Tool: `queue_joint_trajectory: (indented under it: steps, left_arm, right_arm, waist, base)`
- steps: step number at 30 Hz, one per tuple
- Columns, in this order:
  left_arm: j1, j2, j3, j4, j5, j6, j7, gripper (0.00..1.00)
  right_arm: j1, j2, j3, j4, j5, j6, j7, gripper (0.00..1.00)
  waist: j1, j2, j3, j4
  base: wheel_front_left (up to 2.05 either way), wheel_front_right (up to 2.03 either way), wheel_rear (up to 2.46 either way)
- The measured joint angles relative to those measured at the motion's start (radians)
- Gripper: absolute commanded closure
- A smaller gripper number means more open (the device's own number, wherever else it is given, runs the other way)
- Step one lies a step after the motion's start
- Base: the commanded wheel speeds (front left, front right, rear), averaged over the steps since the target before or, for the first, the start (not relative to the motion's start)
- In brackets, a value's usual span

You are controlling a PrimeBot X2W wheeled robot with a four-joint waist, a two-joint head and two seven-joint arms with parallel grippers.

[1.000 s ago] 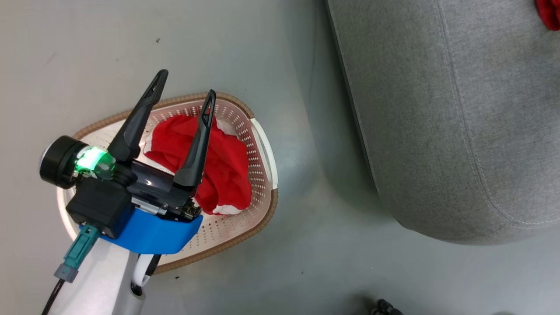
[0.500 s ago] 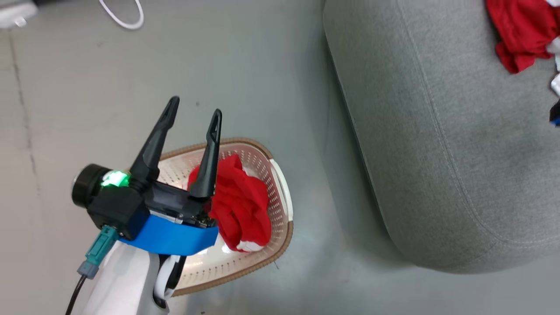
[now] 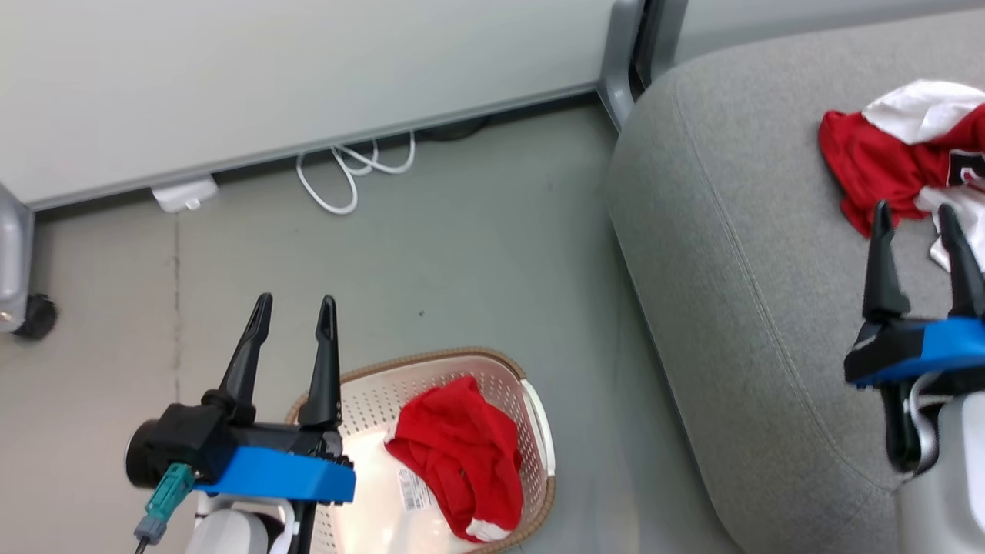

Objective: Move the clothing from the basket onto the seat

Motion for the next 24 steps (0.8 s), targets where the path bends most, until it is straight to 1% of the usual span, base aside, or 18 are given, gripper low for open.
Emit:
queue_joint_trajectory:
  steps: [5,10,16,21,24]
  left_arm:
    - [0.051,-0.01,0.048,0.043,0.0,0.0,0.0,0.0]
    - [0.078,-0.016,0.079,0.07,0.007,0.0,0.0,0.0]
    - [0.096,-0.018,0.115,0.094,0.007,0.0,0.0,0.0]
    - [0.108,-0.018,0.114,0.111,0.008,0.0,0.0,0.0]
    - [0.116,-0.016,0.112,0.124,0.009,0.0,0.0,0.0]
  right_arm:
    - [0.158,0.056,0.017,-0.17,-0.029,0.0,0.031,0.0]
    - [0.268,0.073,0.055,-0.265,-0.023,0.0,0.053,0.0]
    - [0.352,0.078,0.138,-0.287,0.002,0.0,0.063,0.0]
    - [0.377,0.078,0.189,-0.281,0.014,0.0,0.063,0.0]
    - [0.386,0.078,0.199,-0.273,0.004,0.0,0.063,0.0]
  waist:
    - [-0.0001,0.0,-0.078,0.027]
    - [0.0,0.0,-0.136,0.052]
    - [0.0001,0.0,-0.177,0.09]
    - [0.0002,0.0,-0.195,0.126]
    - [0.0002,0.0,-0.203,0.146]
  base:
    - [0.0,0.0,0.0]
    - [0.0,0.0,0.0]
    - [0.0,0.0,0.0]
    - [0.0,0.0,0.0]
    - [0.0,0.0,0.0]
